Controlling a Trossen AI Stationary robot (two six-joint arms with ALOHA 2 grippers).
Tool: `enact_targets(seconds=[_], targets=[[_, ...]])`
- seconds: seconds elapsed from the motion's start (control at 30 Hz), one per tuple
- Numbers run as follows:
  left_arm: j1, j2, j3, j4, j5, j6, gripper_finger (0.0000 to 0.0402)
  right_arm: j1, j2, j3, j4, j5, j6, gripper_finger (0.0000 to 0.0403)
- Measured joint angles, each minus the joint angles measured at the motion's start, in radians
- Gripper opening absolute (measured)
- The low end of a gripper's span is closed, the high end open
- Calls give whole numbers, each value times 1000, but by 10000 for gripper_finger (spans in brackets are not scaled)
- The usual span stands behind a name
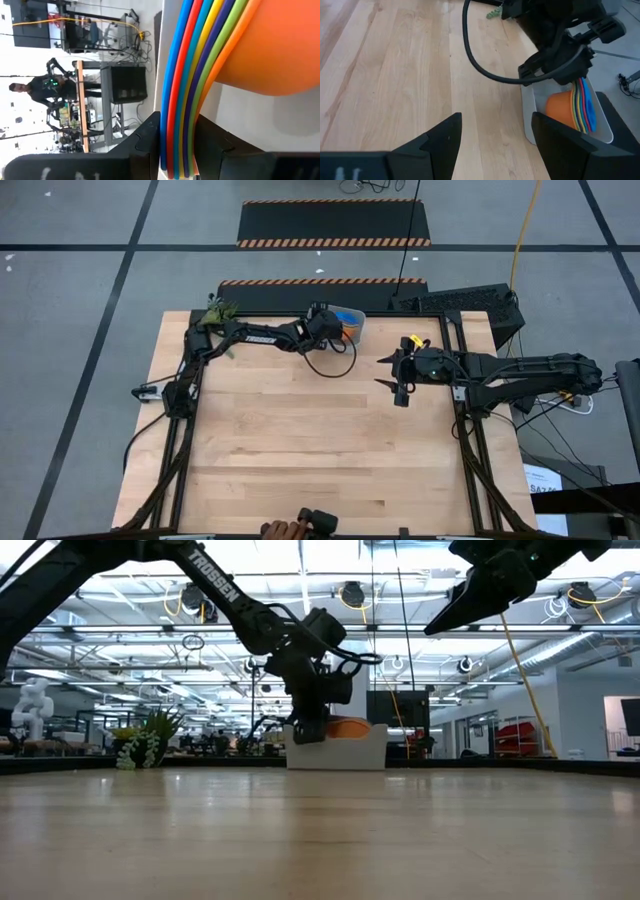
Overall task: Nest measuring cups in basket
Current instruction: Put the stack of measuring cups into the gray bin
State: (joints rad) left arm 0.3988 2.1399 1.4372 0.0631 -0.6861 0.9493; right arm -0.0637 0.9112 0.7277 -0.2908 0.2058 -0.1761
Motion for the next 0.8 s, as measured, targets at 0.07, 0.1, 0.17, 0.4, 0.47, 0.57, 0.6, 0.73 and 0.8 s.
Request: enact_targets(seconds=[0.07,0.1,0.17,0.4,0.47,0.57,0.6,0.73,0.8], targets=[[0,0,0,3,1,14,90,0,0,0,1,0,0,233],[0,0,0,3,2,19,90,0,0,0,0,0,0,233],[0,0,0,5,5,23,90,0,0,0,1,0,0,233],[1,0,0,-7,55,31,99,0,0,0,1,0,-1,233],[1,0,0,-14,67,34,110,0,0,0,1,0,-1,233],[1,-2,0,-18,66,34,130,0,0,0,1,0,-1,233],[1,-2,0,-18,65,32,137,0,0,0,1,0,-1,233],[-2,-2,0,-23,57,26,161,0,0,0,0,0,-1,233],[-8,-2,0,-25,43,16,170,0,0,0,-4,0,-1,233]])
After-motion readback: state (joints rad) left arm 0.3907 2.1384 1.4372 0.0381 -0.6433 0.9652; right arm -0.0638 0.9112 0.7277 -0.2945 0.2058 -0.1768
